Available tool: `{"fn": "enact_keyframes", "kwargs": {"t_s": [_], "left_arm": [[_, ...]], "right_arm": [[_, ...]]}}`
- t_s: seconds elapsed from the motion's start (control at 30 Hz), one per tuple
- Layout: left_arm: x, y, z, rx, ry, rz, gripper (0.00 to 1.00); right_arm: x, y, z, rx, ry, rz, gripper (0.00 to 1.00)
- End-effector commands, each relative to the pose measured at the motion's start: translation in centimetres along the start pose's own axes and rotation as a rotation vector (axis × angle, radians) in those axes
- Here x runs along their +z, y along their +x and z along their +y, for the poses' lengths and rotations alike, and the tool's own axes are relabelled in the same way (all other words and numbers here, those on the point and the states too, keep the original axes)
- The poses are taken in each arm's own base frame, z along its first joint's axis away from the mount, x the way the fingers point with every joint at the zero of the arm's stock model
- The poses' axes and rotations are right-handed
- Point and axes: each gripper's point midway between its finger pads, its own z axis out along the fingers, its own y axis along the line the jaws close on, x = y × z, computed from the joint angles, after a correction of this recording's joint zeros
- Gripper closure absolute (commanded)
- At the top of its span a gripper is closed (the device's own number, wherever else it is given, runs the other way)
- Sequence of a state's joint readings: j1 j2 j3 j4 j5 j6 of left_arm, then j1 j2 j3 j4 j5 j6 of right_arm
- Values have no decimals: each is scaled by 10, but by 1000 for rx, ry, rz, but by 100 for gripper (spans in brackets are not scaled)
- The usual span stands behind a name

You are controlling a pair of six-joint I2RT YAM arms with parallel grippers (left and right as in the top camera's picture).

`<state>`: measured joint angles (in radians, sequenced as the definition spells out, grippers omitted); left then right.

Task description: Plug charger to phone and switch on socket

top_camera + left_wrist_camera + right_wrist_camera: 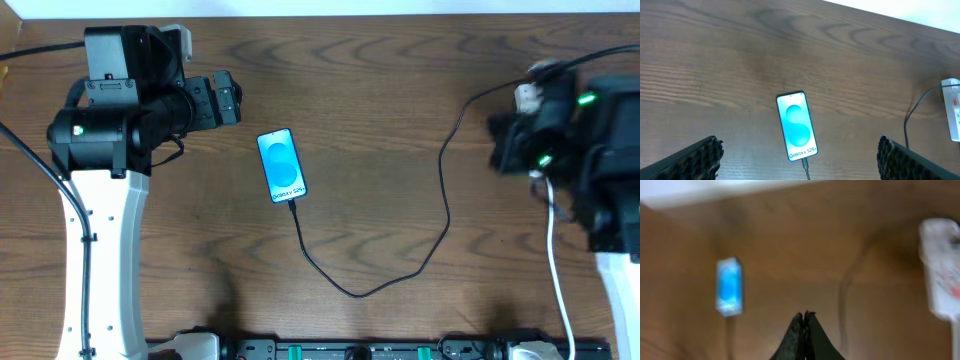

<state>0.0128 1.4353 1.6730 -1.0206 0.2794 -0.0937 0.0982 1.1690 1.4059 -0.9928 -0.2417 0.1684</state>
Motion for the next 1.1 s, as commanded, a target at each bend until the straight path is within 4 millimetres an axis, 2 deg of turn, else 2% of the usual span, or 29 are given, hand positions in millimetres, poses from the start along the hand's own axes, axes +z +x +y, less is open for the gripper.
{"fn": "enact_keyframes", "kwargs": {"t_s": [0.0, 0.03, 0.07, 0.1, 0.13, 0.3, 0.5, 0.77, 0.9, 1.07], "left_arm": [[-1, 0, 1, 0, -2, -2, 0], [-1, 0, 1, 1, -2, -2, 0], [-1, 0, 1, 1, -2, -2, 0], [-1, 0, 1, 1, -2, -2, 0], [-1, 0, 1, 1, -2, -2, 0], [-1, 0, 1, 1, -2, -2, 0], [-1, 0, 1, 1, -2, -2, 0], [-1, 0, 1, 1, -2, -2, 0], [-1, 0, 1, 1, -2, -2, 0], [-1, 0, 1, 1, -2, -2, 0]], "right_arm": [[1, 24, -28, -153, 271, 94, 95], [2, 33, -26, -167, 270, 133, 88], [3, 39, -22, -173, 263, 160, 71], [5, 42, -21, -173, 262, 174, 31], [6, 44, -20, -177, 260, 184, 1], [13, 47, -21, -177, 260, 209, 1], [11, 54, -23, -177, 269, 243, 1], [12, 55, -21, -176, 259, 245, 1], [17, 42, -21, -179, 265, 191, 1], [23, 15, -28, -167, 269, 24, 1]]}}
